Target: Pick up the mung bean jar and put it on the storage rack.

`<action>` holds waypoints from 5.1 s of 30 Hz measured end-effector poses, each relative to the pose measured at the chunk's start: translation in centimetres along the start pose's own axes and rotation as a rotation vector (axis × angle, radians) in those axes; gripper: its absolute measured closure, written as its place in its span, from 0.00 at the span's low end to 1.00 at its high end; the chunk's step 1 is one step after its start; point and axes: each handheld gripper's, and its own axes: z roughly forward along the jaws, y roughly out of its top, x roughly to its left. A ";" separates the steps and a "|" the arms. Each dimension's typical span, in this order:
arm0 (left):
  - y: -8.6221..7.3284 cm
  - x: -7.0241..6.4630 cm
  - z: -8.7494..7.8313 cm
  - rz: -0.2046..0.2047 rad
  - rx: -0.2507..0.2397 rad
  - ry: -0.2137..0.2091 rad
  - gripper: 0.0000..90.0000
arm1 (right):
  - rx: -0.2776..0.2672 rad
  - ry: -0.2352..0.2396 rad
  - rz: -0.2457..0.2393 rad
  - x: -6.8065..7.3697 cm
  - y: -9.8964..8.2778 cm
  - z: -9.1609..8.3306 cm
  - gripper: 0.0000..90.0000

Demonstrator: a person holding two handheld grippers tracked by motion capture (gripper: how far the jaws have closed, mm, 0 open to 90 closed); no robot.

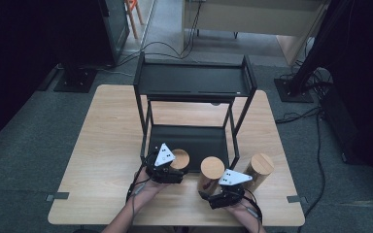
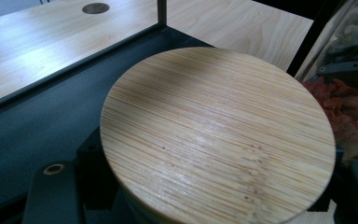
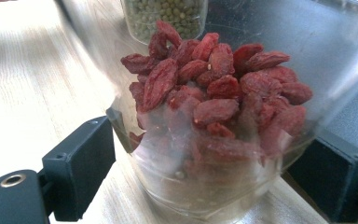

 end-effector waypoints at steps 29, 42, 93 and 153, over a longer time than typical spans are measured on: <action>0.3 1.2 1.5 -0.012 0.027 0.033 0.28 | 0.010 0.006 0.029 -0.2 0.0 0.0 0.13; 1.2 1.1 2.3 0.009 0.032 0.053 0.28 | 0.014 0.009 0.024 -0.2 0.0 0.0 0.13; 3.0 2.4 4.9 -0.018 0.041 0.100 0.28 | 0.035 0.006 0.007 0.2 0.1 0.3 0.13; 4.4 4.9 8.8 -0.021 0.057 0.166 0.28 | 0.046 0.015 -0.003 0.3 0.1 0.3 0.13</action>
